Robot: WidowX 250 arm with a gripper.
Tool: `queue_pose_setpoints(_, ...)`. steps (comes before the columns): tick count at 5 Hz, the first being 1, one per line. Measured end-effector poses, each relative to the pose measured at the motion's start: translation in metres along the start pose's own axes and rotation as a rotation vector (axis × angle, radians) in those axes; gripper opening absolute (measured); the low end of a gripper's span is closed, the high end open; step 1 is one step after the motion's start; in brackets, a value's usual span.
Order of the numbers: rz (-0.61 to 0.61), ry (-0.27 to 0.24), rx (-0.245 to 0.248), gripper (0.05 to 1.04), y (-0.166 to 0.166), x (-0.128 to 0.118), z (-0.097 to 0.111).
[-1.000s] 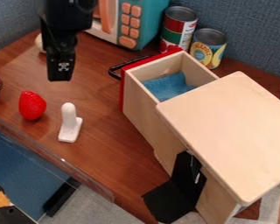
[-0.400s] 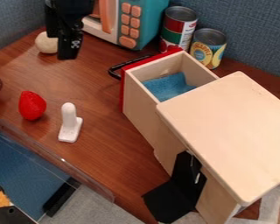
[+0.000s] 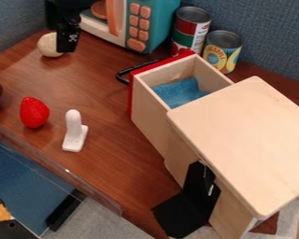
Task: Put a white thing on the drawer
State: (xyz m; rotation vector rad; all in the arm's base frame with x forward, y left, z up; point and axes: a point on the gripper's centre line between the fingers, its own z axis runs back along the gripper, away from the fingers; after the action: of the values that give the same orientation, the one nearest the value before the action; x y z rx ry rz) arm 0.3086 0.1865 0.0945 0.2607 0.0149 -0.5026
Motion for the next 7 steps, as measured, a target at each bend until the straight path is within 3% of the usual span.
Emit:
queue_pose_setpoints(4, 0.024, 0.03, -0.095, 1.0, 0.07, 0.004, -0.033)
queue_pose_setpoints(5, 0.058, 0.007, -0.1, 1.0, 0.079, 0.007, -0.04)
queue_pose_setpoints(6, 0.061, 0.025, -0.122, 1.0, 0.078, 0.008, -0.055)
queue_pose_setpoints(7, 0.074, 0.028, -0.107, 1.0, 0.079, 0.009, -0.058)
